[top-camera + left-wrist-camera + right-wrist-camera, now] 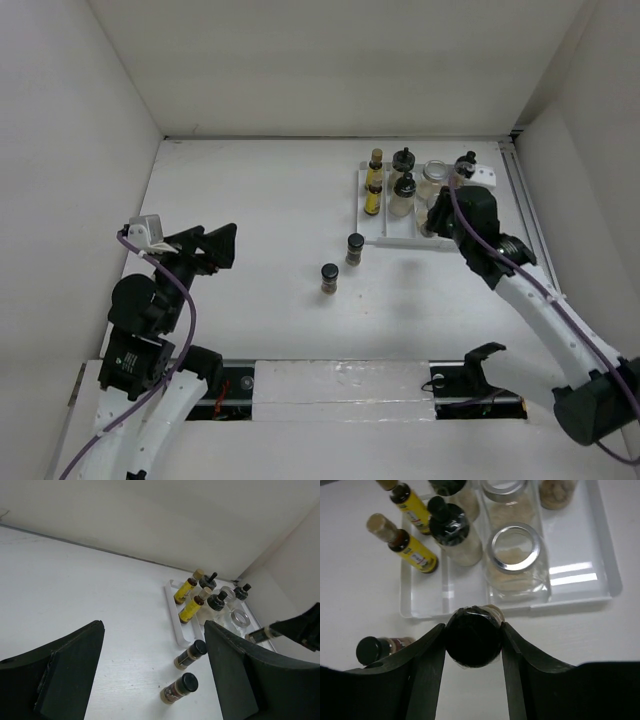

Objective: Organize the condiment bottles

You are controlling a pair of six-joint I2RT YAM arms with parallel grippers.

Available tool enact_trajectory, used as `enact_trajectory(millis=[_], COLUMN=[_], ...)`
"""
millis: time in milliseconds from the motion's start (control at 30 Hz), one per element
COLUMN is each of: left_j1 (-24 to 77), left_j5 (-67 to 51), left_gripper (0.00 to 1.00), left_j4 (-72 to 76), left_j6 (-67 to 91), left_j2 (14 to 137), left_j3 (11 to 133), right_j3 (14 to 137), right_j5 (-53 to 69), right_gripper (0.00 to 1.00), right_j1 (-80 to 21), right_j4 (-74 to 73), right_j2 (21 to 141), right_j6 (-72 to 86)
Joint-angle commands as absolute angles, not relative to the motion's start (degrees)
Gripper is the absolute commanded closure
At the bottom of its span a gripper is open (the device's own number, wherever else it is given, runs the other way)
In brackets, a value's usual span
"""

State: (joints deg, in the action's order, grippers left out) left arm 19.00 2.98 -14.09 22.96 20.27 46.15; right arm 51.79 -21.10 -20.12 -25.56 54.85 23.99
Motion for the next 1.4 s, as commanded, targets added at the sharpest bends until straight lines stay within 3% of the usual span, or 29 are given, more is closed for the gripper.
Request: enact_trajectory(millis=[0,300,567,767,967,1167,1367], left_j1=[19.16,18.63,18.63,18.63,18.63,18.63,18.63], left_j5=[2.63,4.31,4.31,4.31,4.92,5.54,6.06], left_gripper=[0.24,0.24,0.25,0.25,0.25,0.22,0.21], left_j4=[-12.22,-12.22,-11.69,-11.69,-11.69,-11.69,-11.69], left_j6=[22.24,22.24,22.24,22.24,22.24,22.24,22.24], left_j2=[20.83,23.73,25.31,26.46,26.98,28.04,28.65], left_j3=[47.55,47.02,47.02,47.02,47.02,47.02,47.02], right_j3=[56.33,64.51,61.26,59.24,59.24,58.71,55.65], right_j5=[-20.82,-20.83,-16.35,-12.14,-10.11,-15.7,-23.64], right_gripper=[0.68,0.68,0.66,0.45,0.35,0.14,0.09], right_j1=[-24.86,-24.79,-21.45,-19.61,-18.98,-20.47,-28.37], right_j4=[-16.63,-8.53,-2.11,0.62,0.62,0.62,0.87], right_j2=[62.82,85.06,90.35,92.1,92.64,84.74,72.26], right_j6=[19.78,16.96,16.44,16.44,16.96,15.64,13.01])
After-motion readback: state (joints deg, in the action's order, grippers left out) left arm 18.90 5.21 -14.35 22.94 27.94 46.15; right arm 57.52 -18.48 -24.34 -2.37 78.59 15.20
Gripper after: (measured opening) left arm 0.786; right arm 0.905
